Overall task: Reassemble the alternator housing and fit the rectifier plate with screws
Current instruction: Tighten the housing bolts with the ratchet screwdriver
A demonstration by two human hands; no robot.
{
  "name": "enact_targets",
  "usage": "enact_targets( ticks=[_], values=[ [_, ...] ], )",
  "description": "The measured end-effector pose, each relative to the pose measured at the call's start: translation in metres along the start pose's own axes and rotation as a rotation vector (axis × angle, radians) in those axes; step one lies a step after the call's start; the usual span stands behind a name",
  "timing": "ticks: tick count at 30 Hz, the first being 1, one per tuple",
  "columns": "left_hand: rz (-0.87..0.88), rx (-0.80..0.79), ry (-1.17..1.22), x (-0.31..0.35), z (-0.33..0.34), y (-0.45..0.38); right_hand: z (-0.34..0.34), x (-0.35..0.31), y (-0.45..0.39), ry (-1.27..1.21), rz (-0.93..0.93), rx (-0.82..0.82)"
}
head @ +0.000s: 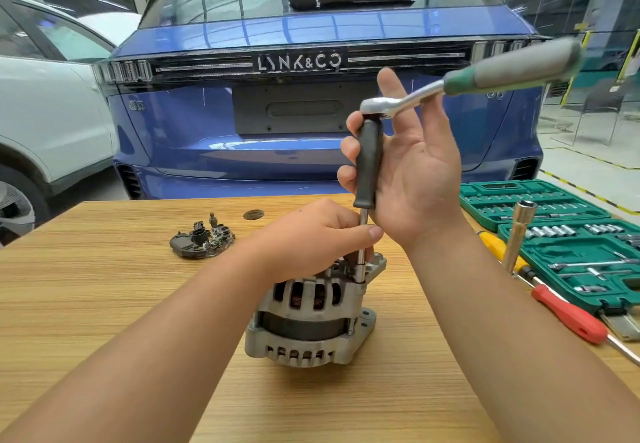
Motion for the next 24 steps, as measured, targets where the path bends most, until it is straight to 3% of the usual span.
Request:
enact_targets(
  ticks=[6, 11, 17, 22, 24],
  values=[
    [0.035, -0.048, -0.092, 0.006, 0.006, -0.001, -0.005, -0.014, -0.002, 0.34, -0.009, 0.339],
    [0.036, -0.052, -0.084, 0.005, 0.004, 0.003, -0.006, -0.011, 0.0, 0.018, 0.302, 0.141],
    [0.035, -0.035, -0.056, 0.002, 0.0, 0.0, -0.002, -0.005, 0.0, -0.124, 0.198, 0.078],
    [0.026, -0.028, -0.052, 0.0, 0.0, -0.002, 0.0, -0.002, 0.001, 0.226, -0.092, 0.151],
    [0.033, -0.028, -0.044, -0.001, 0.0, -0.002, 0.001, -0.001, 0.003, 0.214, -0.14, 0.092]
  ],
)
Point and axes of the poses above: each hand's wrist, its own y-axis away from the middle knuckle, its own z-axis out of the palm, x = y × z, the point moved 3 cm from there along -y, towards the middle knuckle, and after that the axes turned 2 degrees about -z, right-handed, at the moved point
